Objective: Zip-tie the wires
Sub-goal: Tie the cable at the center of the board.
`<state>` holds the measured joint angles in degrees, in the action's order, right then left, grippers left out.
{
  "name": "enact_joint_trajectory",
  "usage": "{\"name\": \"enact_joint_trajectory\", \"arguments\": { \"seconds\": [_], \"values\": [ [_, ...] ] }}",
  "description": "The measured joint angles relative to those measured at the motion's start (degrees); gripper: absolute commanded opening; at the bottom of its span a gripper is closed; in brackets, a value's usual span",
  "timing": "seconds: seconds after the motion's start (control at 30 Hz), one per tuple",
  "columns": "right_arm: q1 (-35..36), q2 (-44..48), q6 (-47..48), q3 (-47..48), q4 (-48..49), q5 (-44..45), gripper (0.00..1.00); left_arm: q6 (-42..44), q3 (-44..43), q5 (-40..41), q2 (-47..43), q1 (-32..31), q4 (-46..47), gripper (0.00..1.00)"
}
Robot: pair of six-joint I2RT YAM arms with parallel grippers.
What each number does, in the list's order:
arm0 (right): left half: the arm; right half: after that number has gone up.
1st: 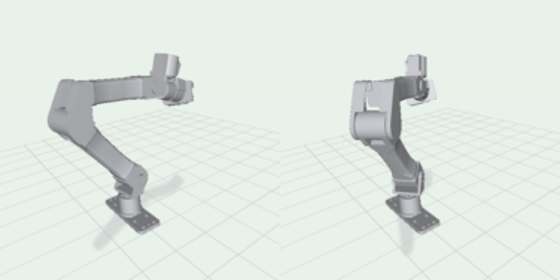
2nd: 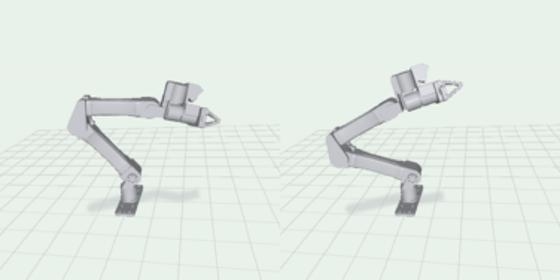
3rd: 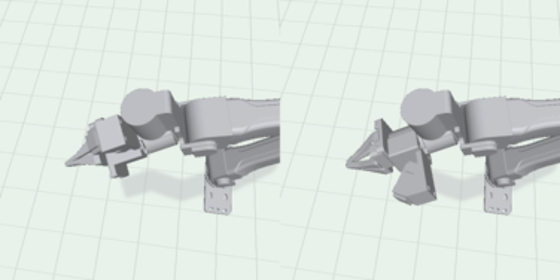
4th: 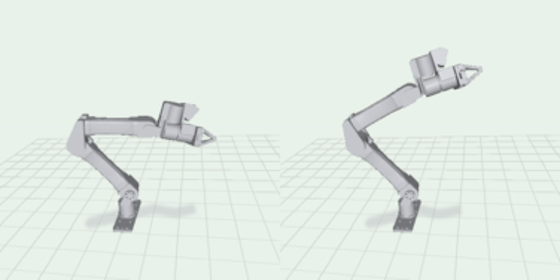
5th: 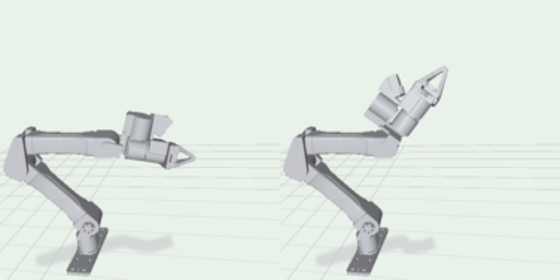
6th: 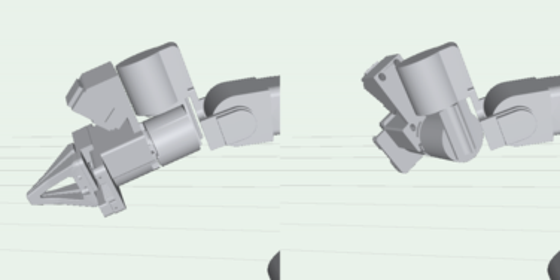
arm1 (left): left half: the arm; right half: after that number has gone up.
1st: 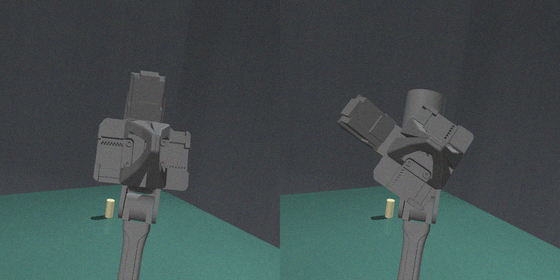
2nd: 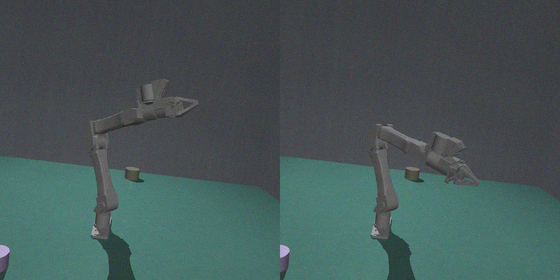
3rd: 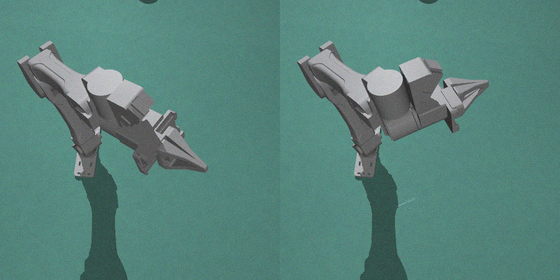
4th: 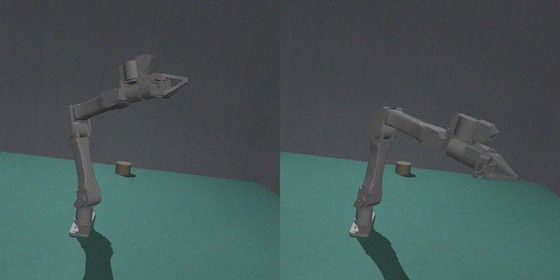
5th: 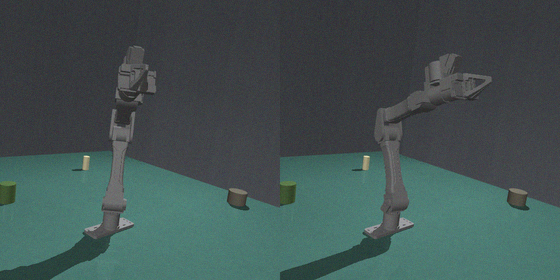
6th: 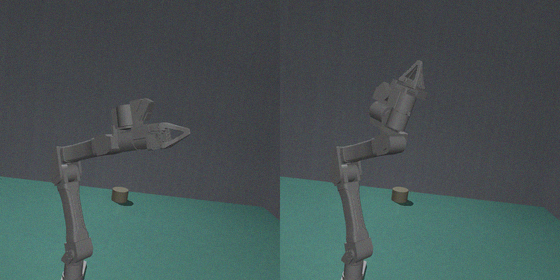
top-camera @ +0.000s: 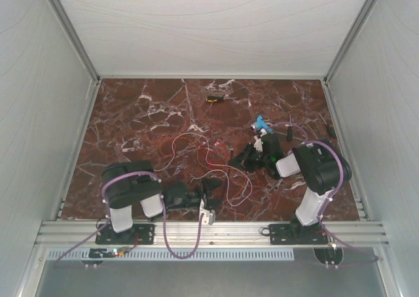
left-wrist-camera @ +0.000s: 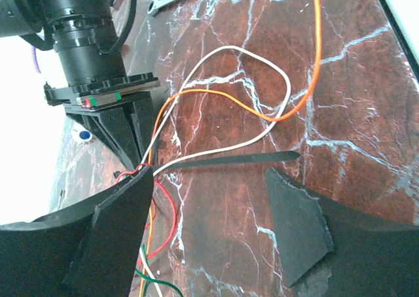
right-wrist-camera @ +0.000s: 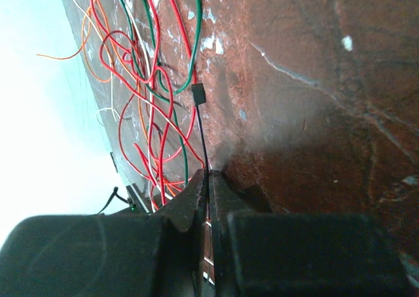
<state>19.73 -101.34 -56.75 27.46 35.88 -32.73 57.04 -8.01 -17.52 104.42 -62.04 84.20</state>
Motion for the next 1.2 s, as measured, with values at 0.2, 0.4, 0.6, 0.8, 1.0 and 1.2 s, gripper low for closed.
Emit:
{"name": "enact_joint_trajectory", "arguments": {
  "seconds": [0.2, 0.4, 0.6, 0.8, 1.0, 1.2],
  "values": [
    [0.13, 0.0, -0.61, -0.79, 1.16, -0.33, 0.0, -0.39, -0.07, 0.13, 2.69, 0.0, 3.8, 0.65],
    [0.81, 0.0, -0.68, -0.79, 1.22, -0.28, 0.0, -2.01, -1.07, 0.15, 3.08, 0.0, 2.16, 0.4],
    [1.11, 0.02, -0.68, -0.87, 1.27, -0.17, 0.0, -3.74, -3.13, 0.09, 4.07, 0.0, 1.44, 0.35],
    [1.2, 0.22, -0.7, -1.2, 1.44, -0.07, 0.0, -4.94, -3.8, 0.09, 6.36, 0.0, 2.78, 0.35],
    [1.29, 0.39, -1.11, -1.81, 1.92, -0.13, 0.0, -6.8, -4.68, -0.15, 7.34, 0.0, 4.39, 0.4],
    [1.42, 0.44, -1.22, -2.32, 2.8, -0.11, 0.0, -9.27, -6.36, -0.57, 7.48, 0.09, 4.9, 0.35]
  ]
}}
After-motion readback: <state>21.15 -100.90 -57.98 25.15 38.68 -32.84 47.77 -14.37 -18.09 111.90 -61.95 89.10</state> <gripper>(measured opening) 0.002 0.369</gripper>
